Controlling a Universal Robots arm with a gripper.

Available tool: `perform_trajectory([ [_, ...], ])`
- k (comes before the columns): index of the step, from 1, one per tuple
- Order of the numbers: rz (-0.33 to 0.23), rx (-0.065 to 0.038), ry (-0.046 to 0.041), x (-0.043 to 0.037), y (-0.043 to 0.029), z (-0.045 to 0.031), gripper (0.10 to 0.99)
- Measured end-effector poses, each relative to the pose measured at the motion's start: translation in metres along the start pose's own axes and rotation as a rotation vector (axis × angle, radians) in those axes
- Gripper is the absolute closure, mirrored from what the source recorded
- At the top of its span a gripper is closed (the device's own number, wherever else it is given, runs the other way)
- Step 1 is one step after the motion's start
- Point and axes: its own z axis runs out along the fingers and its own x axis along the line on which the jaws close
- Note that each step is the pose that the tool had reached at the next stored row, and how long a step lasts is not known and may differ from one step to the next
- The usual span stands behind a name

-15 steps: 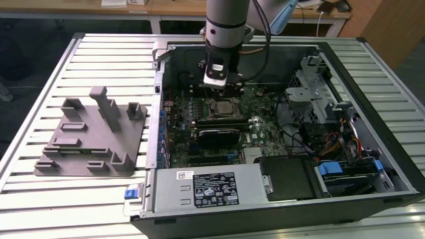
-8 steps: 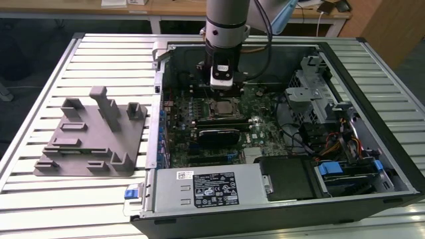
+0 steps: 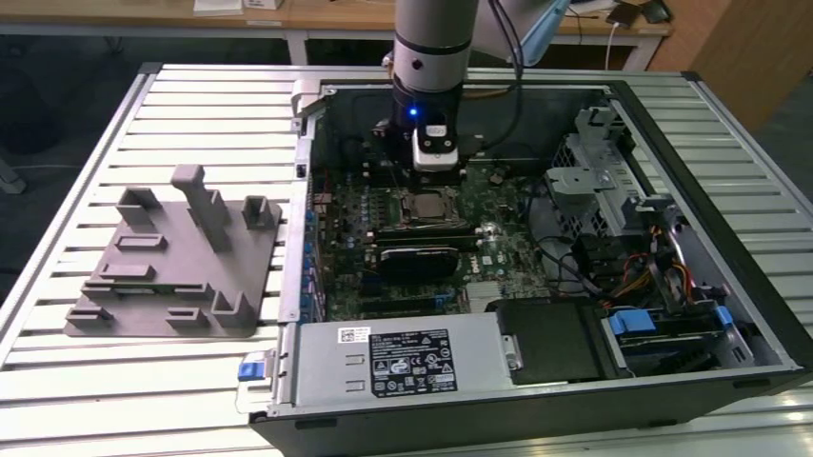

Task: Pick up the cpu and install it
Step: 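Close the cpu cover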

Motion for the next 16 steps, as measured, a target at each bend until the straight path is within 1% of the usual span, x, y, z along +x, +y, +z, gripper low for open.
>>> perform_trajectory([
  [16,-0.291,0.004,0.0054,0.0,-0.0001,0.0024,0.98],
])
